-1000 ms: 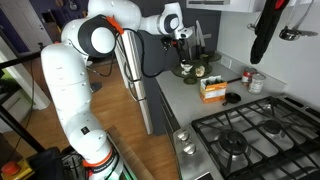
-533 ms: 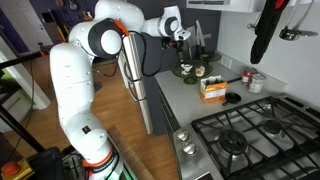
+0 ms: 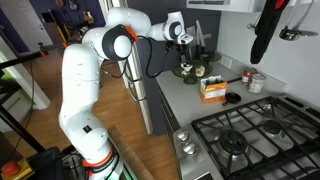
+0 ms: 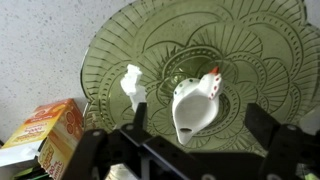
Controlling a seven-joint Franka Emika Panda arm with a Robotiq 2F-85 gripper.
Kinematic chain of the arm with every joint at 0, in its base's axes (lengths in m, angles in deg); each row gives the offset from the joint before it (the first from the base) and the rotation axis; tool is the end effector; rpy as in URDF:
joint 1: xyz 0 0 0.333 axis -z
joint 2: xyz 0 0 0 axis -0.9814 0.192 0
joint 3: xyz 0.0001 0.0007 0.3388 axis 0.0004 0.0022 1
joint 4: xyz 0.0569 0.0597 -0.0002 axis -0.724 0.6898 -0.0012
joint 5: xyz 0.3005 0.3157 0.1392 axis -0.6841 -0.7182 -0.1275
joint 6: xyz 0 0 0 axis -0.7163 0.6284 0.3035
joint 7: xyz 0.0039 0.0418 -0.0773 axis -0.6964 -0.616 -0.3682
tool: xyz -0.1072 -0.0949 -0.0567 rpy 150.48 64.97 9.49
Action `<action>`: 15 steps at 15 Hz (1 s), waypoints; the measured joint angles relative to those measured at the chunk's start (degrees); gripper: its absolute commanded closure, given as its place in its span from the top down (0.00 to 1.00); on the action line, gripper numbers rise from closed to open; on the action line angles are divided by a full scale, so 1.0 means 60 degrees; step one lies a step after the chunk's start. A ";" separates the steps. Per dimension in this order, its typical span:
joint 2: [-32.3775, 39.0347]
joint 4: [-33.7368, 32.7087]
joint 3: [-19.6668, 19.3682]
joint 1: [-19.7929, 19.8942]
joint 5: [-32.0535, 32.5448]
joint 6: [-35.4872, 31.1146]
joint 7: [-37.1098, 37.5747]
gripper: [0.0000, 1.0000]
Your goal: Put the egg holder on the counter then put a bulb of garlic on it
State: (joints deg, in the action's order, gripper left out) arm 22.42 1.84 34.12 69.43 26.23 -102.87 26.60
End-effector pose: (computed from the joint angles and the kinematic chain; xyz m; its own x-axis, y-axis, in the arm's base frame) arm 0.7651 0.1331 0.4284 0.6910 -0.6928 0.2065 -0.6912 -0.7168 -0.0921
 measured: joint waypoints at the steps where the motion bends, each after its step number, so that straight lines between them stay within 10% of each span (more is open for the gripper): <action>1: 0.0129 -0.0105 -0.0072 -0.0012 0.0031 0.0000 0.0065 1.00; 15: 0.0991 -0.0837 -0.0265 -0.0011 -0.0107 0.0039 0.0138 0.93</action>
State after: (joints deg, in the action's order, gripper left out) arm 28.37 -3.19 32.53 69.36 25.59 -102.64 27.42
